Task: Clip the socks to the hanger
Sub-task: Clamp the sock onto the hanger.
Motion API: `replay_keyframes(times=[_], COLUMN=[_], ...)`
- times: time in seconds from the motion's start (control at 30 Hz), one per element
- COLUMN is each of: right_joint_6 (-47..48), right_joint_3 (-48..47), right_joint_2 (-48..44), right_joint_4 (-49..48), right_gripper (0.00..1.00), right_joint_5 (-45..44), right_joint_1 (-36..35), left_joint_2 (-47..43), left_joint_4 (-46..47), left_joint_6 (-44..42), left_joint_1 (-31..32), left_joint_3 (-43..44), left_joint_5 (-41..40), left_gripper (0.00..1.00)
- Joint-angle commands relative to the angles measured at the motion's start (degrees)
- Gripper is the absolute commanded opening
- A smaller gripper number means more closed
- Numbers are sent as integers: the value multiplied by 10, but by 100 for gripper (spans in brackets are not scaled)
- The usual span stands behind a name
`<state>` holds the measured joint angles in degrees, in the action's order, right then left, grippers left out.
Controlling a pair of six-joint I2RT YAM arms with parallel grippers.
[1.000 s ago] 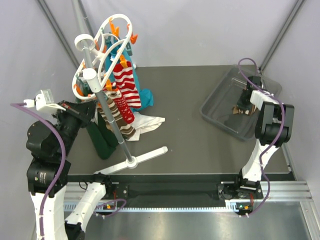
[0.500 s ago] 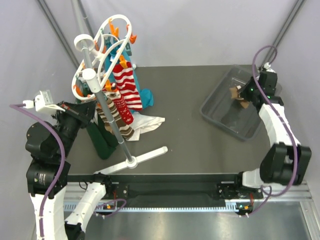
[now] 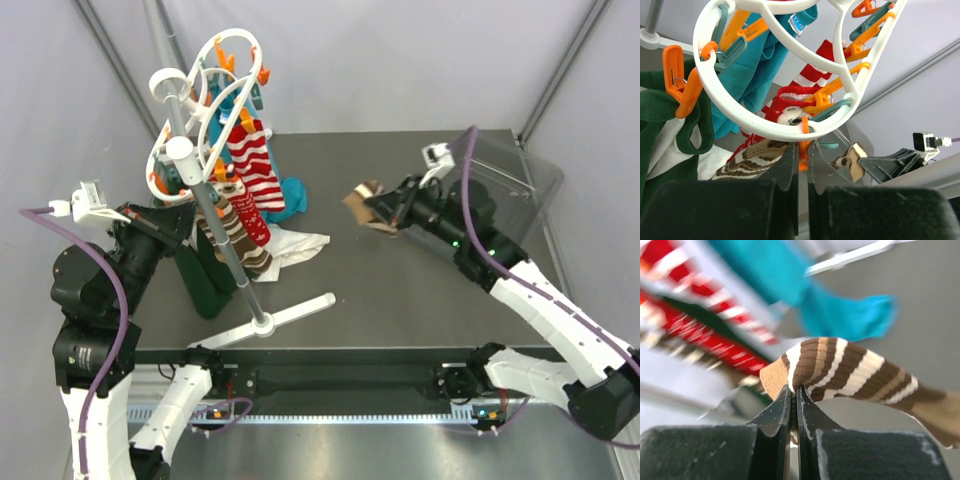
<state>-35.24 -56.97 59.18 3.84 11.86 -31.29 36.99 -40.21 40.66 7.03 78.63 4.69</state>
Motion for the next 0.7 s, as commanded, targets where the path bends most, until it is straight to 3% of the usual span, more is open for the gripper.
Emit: replay_keyframes(times=[0.0,0.13,0.23,0.67], right_joint_6=[-36,-34,-47,-144], right_joint_3=[-16,-42,-83,-253], right_joint_2=[17,73,123,268], right_joint_4=[-87,-138,-158,-178], right_gripper=[0,0,0,0], right_joint_5=[-31,-70,-55,42], right_joint_1=[-89,-205,-235,-249], left_joint_2=[0,-5,-9,-23], left_joint_4=[23,20,23,43], left_joint_6=[13,18,21,-3], left_joint_1=[2,2,2,2], left_joint_3=[-2,-5,-10,-34], left_joint_5=[11,9,8,15], left_gripper=[0,0,0,0])
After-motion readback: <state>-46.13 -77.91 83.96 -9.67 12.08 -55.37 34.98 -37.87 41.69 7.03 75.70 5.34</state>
